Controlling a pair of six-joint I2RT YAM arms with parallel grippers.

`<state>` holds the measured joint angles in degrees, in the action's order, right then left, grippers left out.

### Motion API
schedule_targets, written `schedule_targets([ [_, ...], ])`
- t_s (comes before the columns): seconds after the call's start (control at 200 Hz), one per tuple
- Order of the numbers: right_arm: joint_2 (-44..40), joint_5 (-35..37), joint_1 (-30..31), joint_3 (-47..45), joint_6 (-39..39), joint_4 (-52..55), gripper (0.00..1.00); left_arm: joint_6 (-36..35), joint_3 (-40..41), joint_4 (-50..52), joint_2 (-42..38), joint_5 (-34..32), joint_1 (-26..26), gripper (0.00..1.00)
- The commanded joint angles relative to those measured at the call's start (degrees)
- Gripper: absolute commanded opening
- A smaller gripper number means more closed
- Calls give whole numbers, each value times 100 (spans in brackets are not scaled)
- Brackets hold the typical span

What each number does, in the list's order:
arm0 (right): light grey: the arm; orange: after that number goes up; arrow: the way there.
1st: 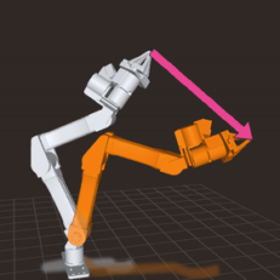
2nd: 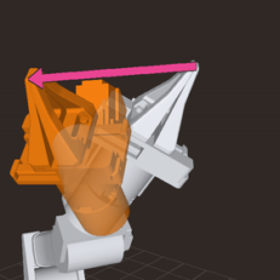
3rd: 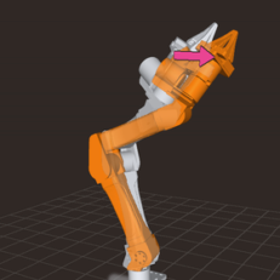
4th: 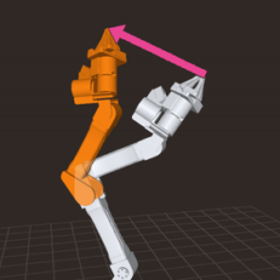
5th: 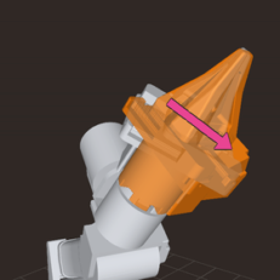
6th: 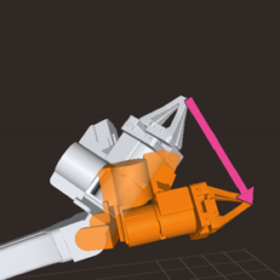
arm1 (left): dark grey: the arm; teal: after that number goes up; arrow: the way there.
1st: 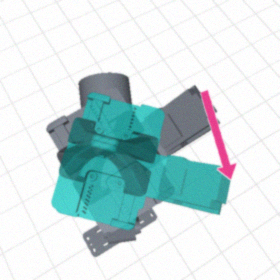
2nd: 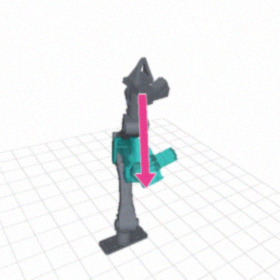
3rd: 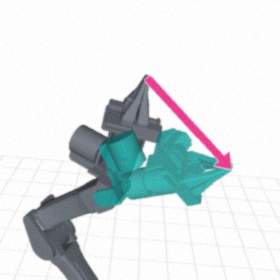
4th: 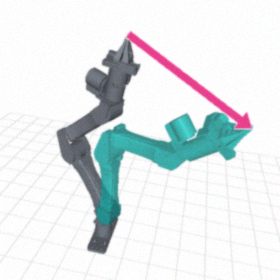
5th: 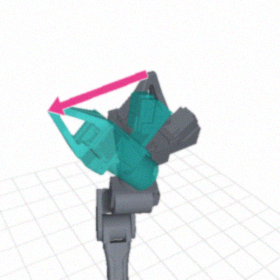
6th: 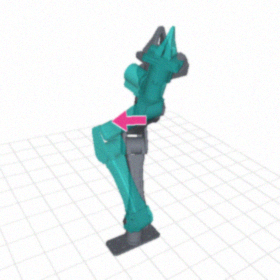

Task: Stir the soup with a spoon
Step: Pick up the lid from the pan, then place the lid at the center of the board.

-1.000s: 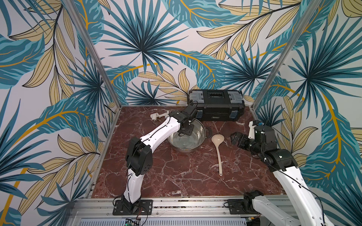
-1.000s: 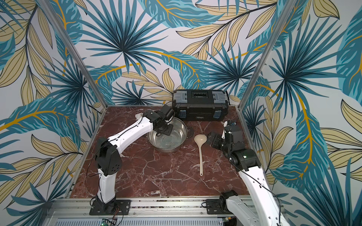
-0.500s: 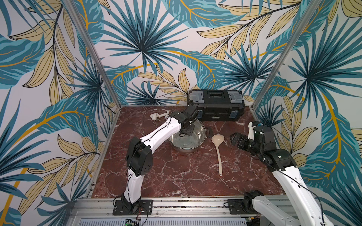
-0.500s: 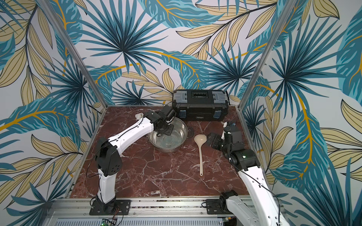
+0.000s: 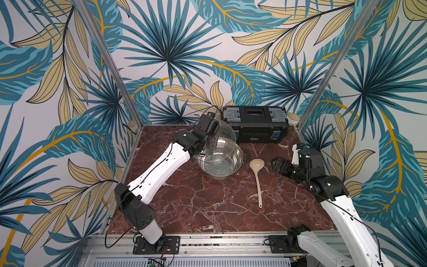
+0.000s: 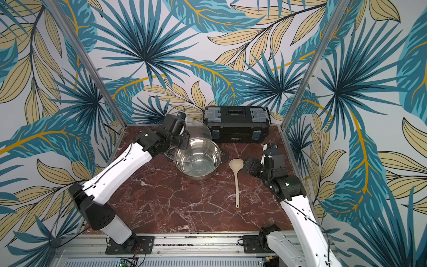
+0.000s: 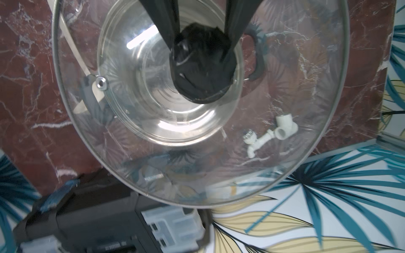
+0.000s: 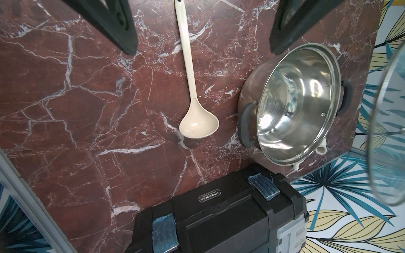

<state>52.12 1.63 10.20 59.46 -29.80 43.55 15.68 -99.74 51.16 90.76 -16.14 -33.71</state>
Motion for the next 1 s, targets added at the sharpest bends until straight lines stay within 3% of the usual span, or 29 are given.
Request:
schedule_targets([
  [0.0, 42, -77, 35, 48, 41, -29, 99, 105, 754, -510, -832, -216, 762, 31],
  [0.21, 97, -117, 35, -22, 60, -87, 99, 415, 2341, -941, -1710, 338, 2336, 32],
  [0.356, 89, -119, 43, -101, 32, -76, 99, 652, 3413, -1474, -1877, 545, 2979, 30],
  [0.506, 54, -57, 45, -24, 7, 141, 99, 602, 4086, -1951, -1771, 689, 3135, 31],
  [0.822, 60, -117, 44, -220, 27, 0, 99, 728, 3989, -1935, -1597, 1231, 3424, 32],
  [0.997, 101, 17, 44, -275, 62, 36, 99, 757, 4127, -1969, -1629, 1333, 3424, 39],
])
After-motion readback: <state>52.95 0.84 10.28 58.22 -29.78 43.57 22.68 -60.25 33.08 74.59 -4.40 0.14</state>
